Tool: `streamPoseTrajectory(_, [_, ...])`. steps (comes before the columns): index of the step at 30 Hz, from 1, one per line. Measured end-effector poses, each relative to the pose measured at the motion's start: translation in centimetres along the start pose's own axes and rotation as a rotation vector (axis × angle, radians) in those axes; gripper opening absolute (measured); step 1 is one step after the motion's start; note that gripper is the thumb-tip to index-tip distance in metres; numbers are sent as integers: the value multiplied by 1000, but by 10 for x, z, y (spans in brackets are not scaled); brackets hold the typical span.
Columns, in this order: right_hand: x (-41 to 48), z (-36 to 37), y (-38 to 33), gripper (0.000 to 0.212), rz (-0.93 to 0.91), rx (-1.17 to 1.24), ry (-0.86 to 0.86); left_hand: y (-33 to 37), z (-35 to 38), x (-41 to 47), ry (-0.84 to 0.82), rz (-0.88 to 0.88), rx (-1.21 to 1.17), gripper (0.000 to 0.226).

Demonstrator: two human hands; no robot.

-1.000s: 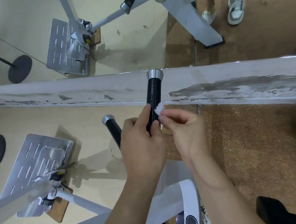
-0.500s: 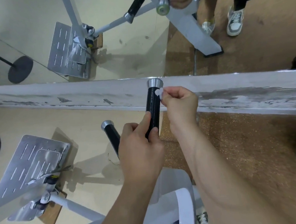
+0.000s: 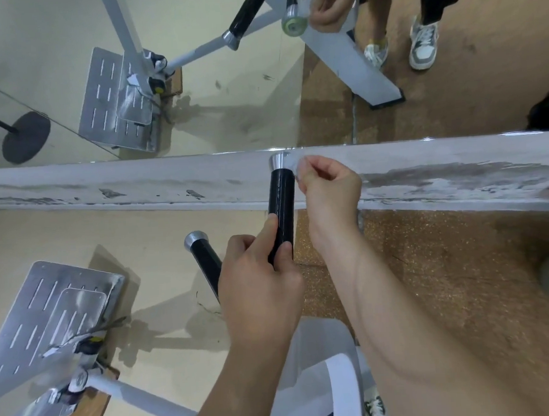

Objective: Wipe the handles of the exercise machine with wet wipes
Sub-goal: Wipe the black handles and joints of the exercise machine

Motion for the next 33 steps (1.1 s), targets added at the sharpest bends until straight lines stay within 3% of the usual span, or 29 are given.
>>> streamPoseTrajectory(3, [-12, 0, 0, 5, -79, -109, -42, 2, -1, 0, 4, 9, -20, 41])
streamPoseTrajectory(6, [7, 3, 11, 6, 140, 83, 50, 0, 1, 1, -18, -6, -8, 42])
streamPoseTrajectory(8, [11, 6, 19, 7, 312, 243, 32, 0, 1, 1, -22, -8, -15, 43])
streamPoseTrajectory(10, [7, 7, 18, 7, 363, 369, -13, 0, 1, 1, -22, -11, -24, 42])
streamPoseTrajectory(12, [7, 5, 13, 6, 246, 292, -14, -1, 2, 1, -23, -12, -26, 42])
streamPoseTrajectory(17, [-8, 5, -11, 7, -316, -325, -10, -2, 0, 3, 1, -2, -20, 41])
streamPoseTrajectory(20, [-5, 14, -23, 6, -458, -495, -86, 0, -1, 2, -3, 11, -4, 41])
streamPoseTrajectory(22, [5, 14, -21, 4, -354, -377, -73, 0, 1, 3, -9, 9, 7, 41])
streamPoseTrajectory(25, [10, 9, 10, 7, 6, -37, -90, -2, 1, 4, -14, 7, 45, 41])
streamPoseTrajectory(28, [-8, 2, 41, 12, 266, -226, -320, 2, 0, 3, -31, 14, 60, 41])
streamPoseTrajectory(30, [-18, -6, 32, 14, 293, -265, -414, 3, -2, 4, -31, 28, 86, 39])
streamPoseTrajectory(33, [-19, -26, -12, 18, 199, -240, -402, 3, -5, 4, -27, 25, 71, 31])
Point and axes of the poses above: each hand's wrist, its own x-axis towards the middle knuckle, its own z-axis out of the palm, y = z × x, the point moved 5 cm from there along x, towards the middle knuckle, and after that the axes turned 3 degrees about -y, right-handed, at the moved point
